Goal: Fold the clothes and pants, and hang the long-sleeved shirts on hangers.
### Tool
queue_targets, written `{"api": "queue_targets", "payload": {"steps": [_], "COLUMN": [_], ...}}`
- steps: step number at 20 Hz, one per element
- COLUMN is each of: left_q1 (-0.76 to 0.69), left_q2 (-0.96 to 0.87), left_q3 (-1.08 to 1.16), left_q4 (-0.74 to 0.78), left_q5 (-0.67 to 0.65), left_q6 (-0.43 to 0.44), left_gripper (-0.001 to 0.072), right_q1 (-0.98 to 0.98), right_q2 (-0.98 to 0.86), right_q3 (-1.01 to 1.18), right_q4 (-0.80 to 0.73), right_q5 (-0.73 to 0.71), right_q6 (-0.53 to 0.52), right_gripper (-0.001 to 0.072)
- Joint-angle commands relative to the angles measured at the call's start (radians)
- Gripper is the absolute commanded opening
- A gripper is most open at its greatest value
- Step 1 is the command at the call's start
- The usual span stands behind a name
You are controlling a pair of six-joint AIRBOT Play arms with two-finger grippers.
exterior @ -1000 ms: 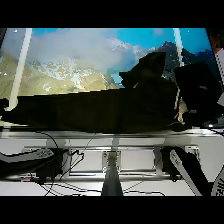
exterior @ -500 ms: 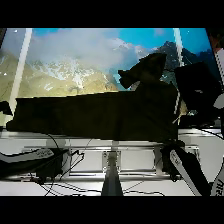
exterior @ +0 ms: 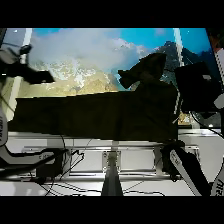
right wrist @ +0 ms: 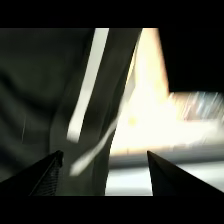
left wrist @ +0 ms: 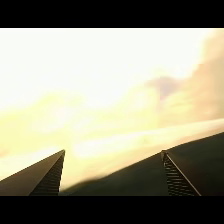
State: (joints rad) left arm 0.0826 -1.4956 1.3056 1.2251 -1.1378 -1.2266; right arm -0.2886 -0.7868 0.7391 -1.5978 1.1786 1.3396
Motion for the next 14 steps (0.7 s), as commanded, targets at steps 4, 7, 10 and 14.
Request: {"api": "queue_targets", "payload": {"steps": [4,7,10,14], "left_q1": [-0.524,-0.625,-0.650,-0.636], "left_q2": [-0.190,-0.342,-0.469,-0.520], "left_q3": [0.053,0.196,0.335,0.406], "left_q4": [-0.246,-0.344,-0.427,-0.425], "left_q5": [0.489,0.445,0.404,0.515], "left_q6": [-0.162,-0.161,-0.161,-0.127], "left_gripper": [0.0526,0.0623,0.0624,0.0624], "right_q1": [0.000,0.000,0.000,0.000], "right_q2": [0.000,0.000,0.000,0.000], "right_q3": [0.001,0.001,0.001,0.001], "right_q4": [0.004,0.004,0.004,0.005], "right_q5": [-0.257,-0.283,-0.294,-0.307], "right_q6": [0.001,0.001,0.001,0.001], "right_gripper": [0.0604,0.0605,0.0604,0.0604]}}
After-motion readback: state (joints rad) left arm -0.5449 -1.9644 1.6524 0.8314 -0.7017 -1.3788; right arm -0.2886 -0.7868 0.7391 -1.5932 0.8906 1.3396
